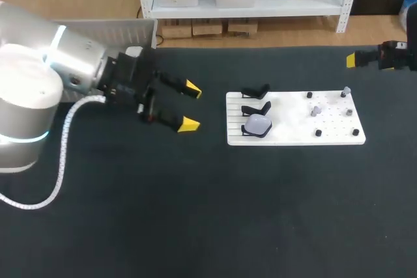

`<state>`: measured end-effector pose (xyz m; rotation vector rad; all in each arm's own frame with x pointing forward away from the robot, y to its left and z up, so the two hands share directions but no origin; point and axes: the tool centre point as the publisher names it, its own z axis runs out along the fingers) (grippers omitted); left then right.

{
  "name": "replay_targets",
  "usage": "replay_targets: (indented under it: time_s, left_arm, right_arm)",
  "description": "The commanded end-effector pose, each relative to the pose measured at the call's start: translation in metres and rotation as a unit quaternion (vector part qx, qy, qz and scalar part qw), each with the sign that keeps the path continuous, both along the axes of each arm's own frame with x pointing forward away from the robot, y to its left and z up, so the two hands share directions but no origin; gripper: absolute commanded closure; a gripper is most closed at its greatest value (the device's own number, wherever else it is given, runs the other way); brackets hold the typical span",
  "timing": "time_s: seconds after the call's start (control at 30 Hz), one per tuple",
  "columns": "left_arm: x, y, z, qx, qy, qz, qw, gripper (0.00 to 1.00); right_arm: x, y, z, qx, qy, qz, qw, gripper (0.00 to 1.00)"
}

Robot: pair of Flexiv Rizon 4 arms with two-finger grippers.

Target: Pick up each earbud case from the left stands, insert the matching earbuds, close the lid, and place the case in the box.

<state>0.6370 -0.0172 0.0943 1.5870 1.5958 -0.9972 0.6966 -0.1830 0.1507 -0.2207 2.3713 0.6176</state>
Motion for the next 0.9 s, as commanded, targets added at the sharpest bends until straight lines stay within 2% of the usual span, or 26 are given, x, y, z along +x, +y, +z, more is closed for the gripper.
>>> replay_targets:
  time_s: [0.03, 0.27, 0.33, 0.47, 0.57, 0.63, 0.7, 0.9]
  left_arm:
    - [0.007, -0.015, -0.012, 0.003, 0.009, -0.004, 1.000, 0.00]
    - [0.002, -0.033, -0.028, 0.003, 0.015, -0.012, 1.000, 0.00]
    - [0.002, -0.039, -0.032, 0.004, 0.015, -0.014, 1.000, 0.05]
    - [0.004, -0.048, -0.038, 0.001, 0.015, -0.015, 1.000, 0.01]
    - [0.004, -0.055, -0.042, -0.003, 0.014, -0.016, 1.000, 0.08]
    - [0.005, -0.058, -0.045, -0.007, 0.013, -0.016, 1.000, 0.09]
    - [0.005, -0.061, -0.049, -0.008, 0.014, -0.015, 1.000, 0.20]
    - [0.008, -0.070, -0.060, -0.008, 0.018, -0.015, 1.000, 0.12]
  right_arm:
    - [0.001, -0.001, -0.001, 0.001, 0.000, 0.001, 1.000, 0.00]
    - [0.001, -0.001, -0.001, 0.001, 0.000, 0.001, 1.000, 0.00]
    - [0.001, -0.001, -0.001, 0.001, 0.000, 0.001, 1.000, 0.00]
    - [0.001, -0.001, -0.001, 0.001, 0.000, 0.001, 1.000, 0.00]
    - [0.001, -0.001, -0.001, 0.001, 0.000, 0.001, 1.000, 0.00]
    - [0.001, -0.001, -0.001, 0.001, 0.000, 0.001, 1.000, 0.00]
    - [0.001, -0.001, -0.001, 0.001, 0.000, 0.001, 1.000, 0.00]
    - [0.001, -0.001, -0.001, 0.001, 0.000, 0.001, 1.000, 0.00]
